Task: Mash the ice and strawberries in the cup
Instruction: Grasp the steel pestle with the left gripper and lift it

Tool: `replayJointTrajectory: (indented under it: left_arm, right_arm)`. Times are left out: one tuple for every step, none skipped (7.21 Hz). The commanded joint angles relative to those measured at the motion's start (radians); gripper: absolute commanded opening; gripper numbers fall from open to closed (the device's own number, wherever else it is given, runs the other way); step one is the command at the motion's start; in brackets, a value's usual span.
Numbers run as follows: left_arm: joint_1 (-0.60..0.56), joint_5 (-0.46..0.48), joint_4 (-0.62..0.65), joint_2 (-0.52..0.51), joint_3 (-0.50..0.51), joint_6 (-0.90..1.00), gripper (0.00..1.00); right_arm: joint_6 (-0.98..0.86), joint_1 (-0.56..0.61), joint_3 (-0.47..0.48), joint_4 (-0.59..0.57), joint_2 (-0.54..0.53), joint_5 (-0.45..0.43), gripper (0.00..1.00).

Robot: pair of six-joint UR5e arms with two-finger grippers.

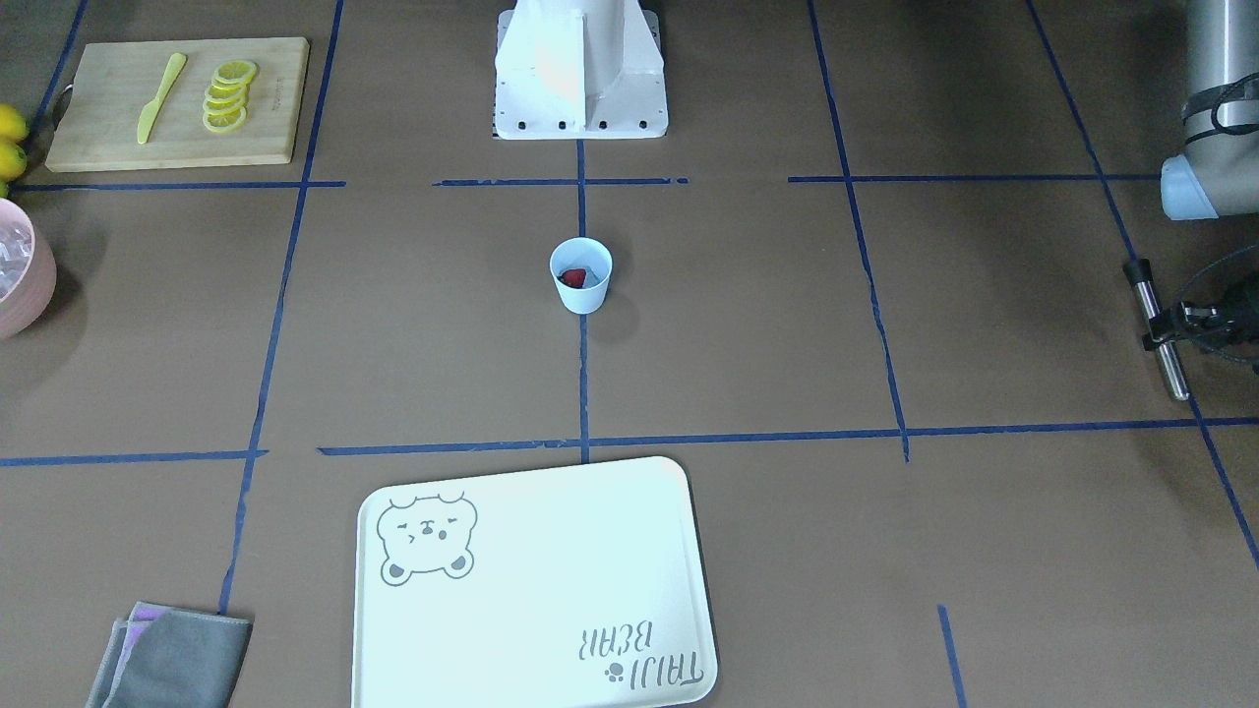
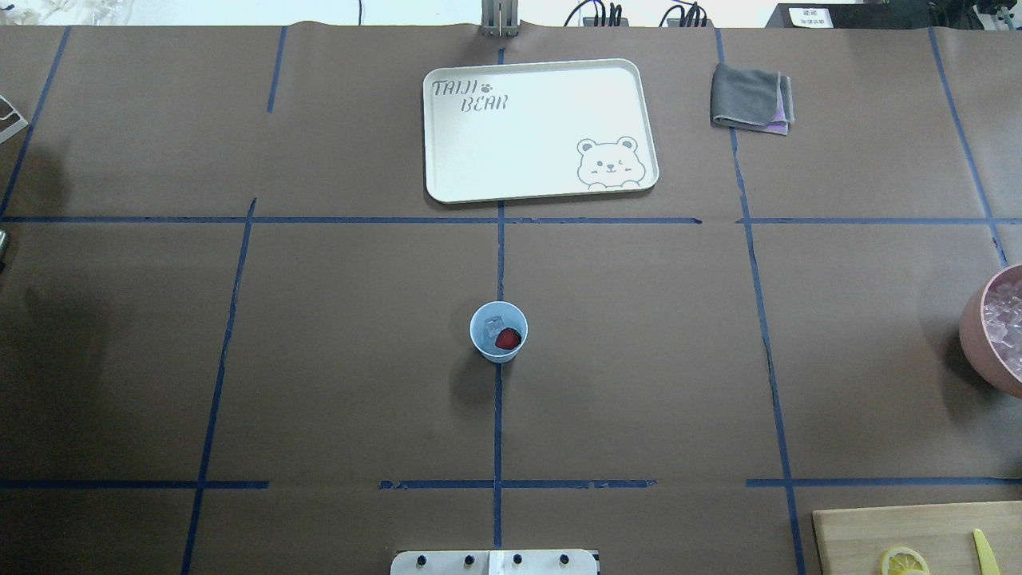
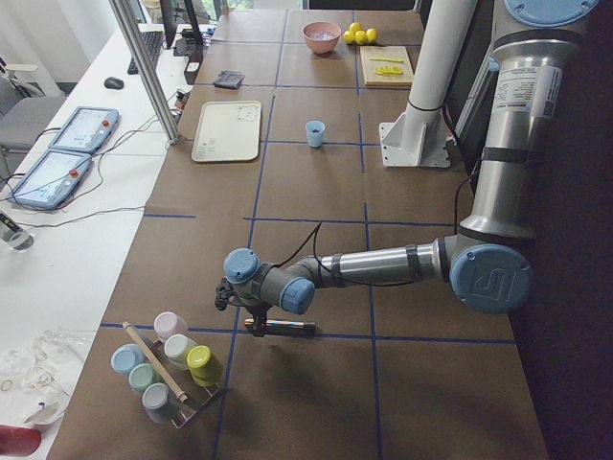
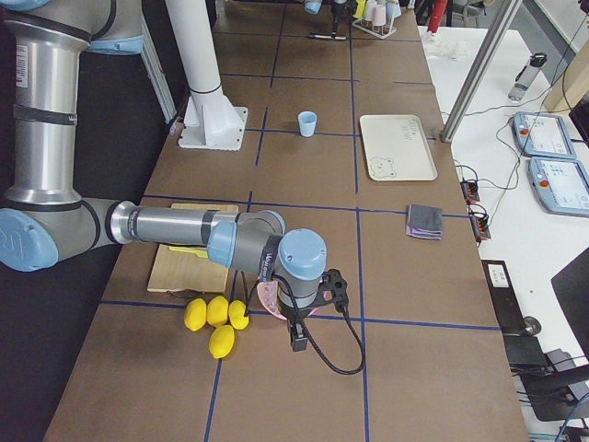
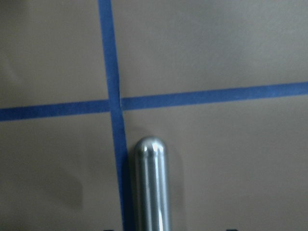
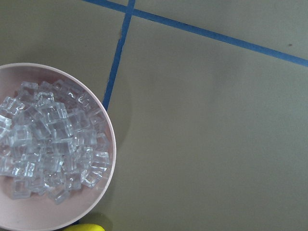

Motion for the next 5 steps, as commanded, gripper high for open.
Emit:
replayJointTrajectory:
  left_arm:
    - [0.001, 0.000, -0.009, 0.002, 0.008, 0.000, 0.68]
    - [0.003, 0.000, -0.009, 0.000, 0.008, -0.002, 0.68]
    - [0.003, 0.001, -0.009, -0.002, 0.009, -0.002, 0.68]
    - [0.003, 0.001, -0.009, -0.003, 0.012, -0.002, 0.68]
    - [0.004, 0.001, -0.010, -0.006, 0.020, -0.002, 0.68]
  right_arm:
    - [0.000, 0.000, -0.001, 0.000, -0.001, 0.000, 1.00]
    - [0.000, 0.000, -0.002, 0.000, -0.001, 0.000, 1.00]
    - [0.000, 0.000, -0.002, 0.000, -0.001, 0.000, 1.00]
    - [0.000, 0.000, -0.002, 0.000, -0.001, -0.002, 1.00]
    - [0.000, 0.000, -0.002, 0.000, -0.001, -0.002, 1.00]
